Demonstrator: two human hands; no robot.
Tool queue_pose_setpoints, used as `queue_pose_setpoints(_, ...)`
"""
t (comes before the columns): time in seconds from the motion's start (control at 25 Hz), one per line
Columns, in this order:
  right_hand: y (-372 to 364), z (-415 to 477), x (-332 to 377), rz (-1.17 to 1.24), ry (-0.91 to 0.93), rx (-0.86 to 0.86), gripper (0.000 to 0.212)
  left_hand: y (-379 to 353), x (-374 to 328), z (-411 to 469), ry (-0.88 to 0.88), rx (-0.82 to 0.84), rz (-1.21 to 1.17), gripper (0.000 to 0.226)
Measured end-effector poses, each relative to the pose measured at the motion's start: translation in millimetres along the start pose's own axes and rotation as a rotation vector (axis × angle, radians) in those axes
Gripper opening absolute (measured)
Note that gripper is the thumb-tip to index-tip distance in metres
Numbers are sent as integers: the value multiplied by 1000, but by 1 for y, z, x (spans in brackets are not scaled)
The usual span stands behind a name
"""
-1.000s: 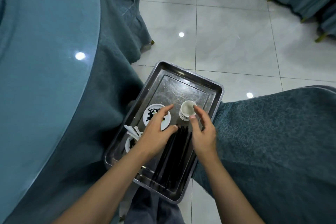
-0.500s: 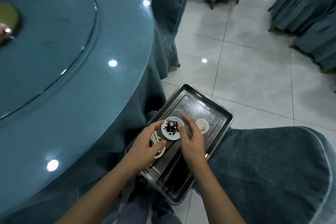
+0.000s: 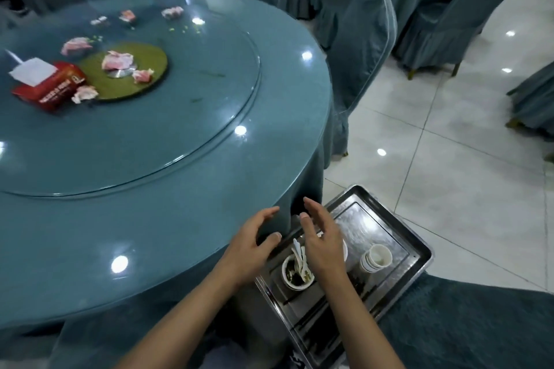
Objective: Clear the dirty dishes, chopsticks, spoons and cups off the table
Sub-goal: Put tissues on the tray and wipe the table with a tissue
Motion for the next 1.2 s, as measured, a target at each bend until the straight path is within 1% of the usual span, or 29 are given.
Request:
queue_pose_setpoints(0.04, -9, -2, 7, -8, 16, 11, 37, 12, 1, -2, 6, -26, 1, 44)
queue_pose_setpoints(0.16, -34, -1, 29, -37, 45, 62, 40, 48, 6, -1, 16, -89, 16, 47)
queue_pose_setpoints(0.4, -88, 10, 71, -96, 112, 156, 32, 121, 6, 10, -19, -222, 59, 37)
queue_pose_setpoints(0.64, -163, 24, 103, -138, 168, 230, 30, 187, 18, 16, -45, -280, 111, 30)
queue_pose_setpoints(0.8, -221, 23, 121, -147, 197, 301, 29, 239, 37, 11, -31, -364, 122, 28)
queue_pose_setpoints(1.0, -281, 20, 127, -161, 192, 375, 30, 287, 67, -4, 12, -435, 92, 27)
queue_pose_setpoints(1.2, -327, 22, 129, -182, 194, 443, 32, 317, 97, -15, 74, -485, 53, 26)
Point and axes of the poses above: each hand's wrist, its own z-axis towards the middle knuckle, its own y-axis out of the back of the hand, x = y × z, the point moved 6 cm from there along z, towards the middle knuckle, and after that the axes turned 2 degrees about -z, right-handed, at the moved point
